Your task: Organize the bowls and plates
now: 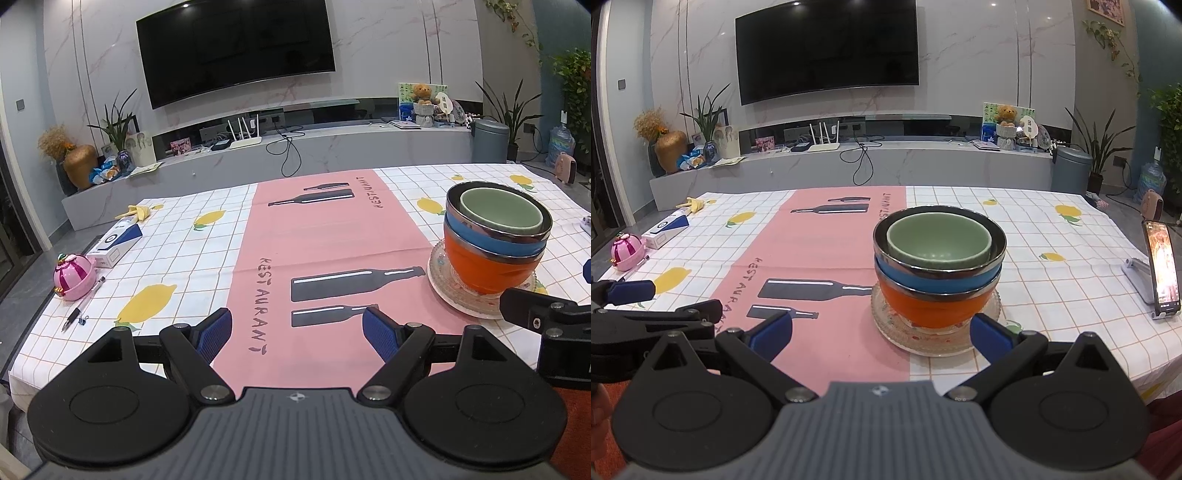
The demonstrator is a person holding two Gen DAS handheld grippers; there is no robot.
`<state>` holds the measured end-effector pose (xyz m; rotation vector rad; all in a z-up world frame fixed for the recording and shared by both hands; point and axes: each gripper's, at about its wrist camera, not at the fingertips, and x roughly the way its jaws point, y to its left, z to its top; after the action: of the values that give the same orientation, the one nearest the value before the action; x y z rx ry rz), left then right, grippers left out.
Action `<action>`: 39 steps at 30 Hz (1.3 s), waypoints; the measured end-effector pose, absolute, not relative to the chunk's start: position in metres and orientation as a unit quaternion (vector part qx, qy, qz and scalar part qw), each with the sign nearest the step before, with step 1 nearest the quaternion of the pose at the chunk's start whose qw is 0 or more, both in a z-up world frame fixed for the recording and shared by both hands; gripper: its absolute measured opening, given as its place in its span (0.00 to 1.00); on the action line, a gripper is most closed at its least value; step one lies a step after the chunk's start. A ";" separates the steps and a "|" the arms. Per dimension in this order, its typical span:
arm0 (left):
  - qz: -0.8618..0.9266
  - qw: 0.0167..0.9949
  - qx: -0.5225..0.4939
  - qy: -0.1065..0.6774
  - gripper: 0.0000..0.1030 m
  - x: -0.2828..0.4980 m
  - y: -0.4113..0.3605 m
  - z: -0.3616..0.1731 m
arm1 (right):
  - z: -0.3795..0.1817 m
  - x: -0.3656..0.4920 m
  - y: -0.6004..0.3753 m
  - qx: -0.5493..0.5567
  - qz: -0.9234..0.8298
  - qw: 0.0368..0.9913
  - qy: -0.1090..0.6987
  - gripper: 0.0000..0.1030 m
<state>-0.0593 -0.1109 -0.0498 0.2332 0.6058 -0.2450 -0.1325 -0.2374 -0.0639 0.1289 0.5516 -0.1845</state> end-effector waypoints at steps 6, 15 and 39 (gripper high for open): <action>-0.119 0.940 0.111 0.299 0.92 -0.059 -0.109 -0.050 | -0.065 -0.131 -0.237 0.064 -0.091 0.955 0.275 0.97; -0.117 0.941 0.110 0.297 0.92 -0.060 -0.108 -0.050 | -0.065 -0.131 -0.235 0.061 -0.090 0.955 0.275 0.97; -0.115 0.943 0.109 0.293 0.91 -0.060 -0.108 -0.046 | -0.066 -0.132 -0.236 0.066 -0.089 0.954 0.279 0.97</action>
<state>-0.0605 -0.1085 -0.0462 0.2230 0.5966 -0.2343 -0.1322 -0.2357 -0.0664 0.1334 0.5670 -0.1808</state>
